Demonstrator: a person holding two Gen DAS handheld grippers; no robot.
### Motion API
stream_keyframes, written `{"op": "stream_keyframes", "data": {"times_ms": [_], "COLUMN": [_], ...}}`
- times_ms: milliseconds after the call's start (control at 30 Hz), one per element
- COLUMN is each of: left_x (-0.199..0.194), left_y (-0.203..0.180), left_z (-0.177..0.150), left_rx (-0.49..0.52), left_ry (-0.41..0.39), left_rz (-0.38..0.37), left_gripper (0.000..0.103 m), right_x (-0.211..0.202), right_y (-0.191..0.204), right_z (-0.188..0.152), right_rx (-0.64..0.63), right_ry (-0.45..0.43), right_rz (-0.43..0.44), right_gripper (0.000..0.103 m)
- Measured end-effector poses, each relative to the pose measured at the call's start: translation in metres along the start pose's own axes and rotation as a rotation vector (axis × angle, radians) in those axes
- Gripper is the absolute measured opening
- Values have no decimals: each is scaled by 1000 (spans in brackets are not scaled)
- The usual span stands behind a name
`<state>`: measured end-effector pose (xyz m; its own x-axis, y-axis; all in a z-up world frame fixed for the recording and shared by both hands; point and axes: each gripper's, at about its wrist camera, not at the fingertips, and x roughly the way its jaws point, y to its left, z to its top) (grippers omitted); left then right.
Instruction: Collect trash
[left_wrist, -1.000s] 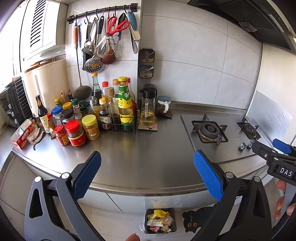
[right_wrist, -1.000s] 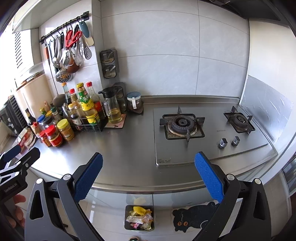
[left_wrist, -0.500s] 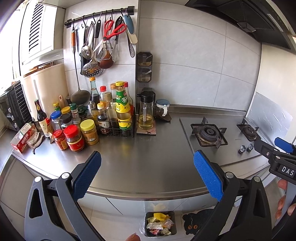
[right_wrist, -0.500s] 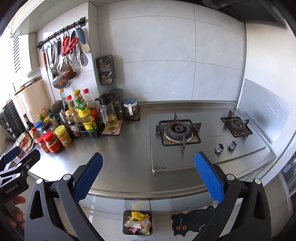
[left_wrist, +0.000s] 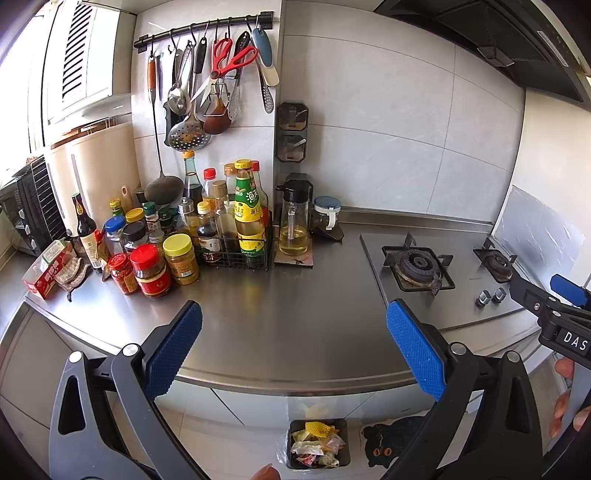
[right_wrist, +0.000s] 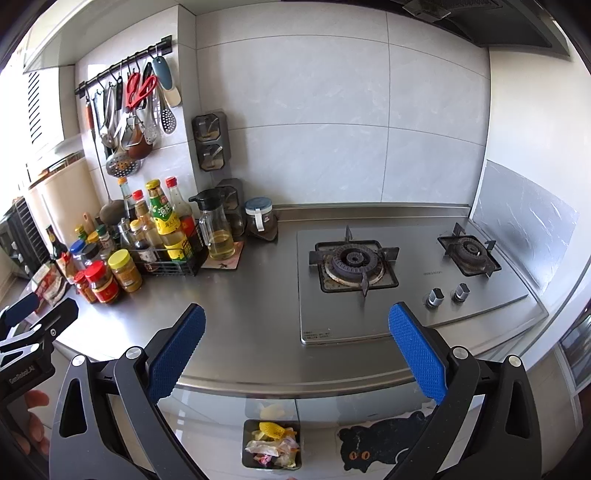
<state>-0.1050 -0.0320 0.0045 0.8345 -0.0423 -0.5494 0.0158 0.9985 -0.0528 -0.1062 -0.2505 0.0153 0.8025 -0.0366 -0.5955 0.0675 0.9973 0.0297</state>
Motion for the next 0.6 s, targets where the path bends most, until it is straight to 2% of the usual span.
{"op": "stream_keyframes", "data": {"times_ms": [600], "left_x": [-3], "left_y": [1], "left_z": [2], "left_rx": [-8], "left_ry": [-6], "left_rz": [-2], "left_gripper": [95], "right_x": [-8], "right_y": [2], "right_z": [4], "right_rx": [-10], "right_ry": [-18], "right_rz": [-9], "right_gripper": [100]}}
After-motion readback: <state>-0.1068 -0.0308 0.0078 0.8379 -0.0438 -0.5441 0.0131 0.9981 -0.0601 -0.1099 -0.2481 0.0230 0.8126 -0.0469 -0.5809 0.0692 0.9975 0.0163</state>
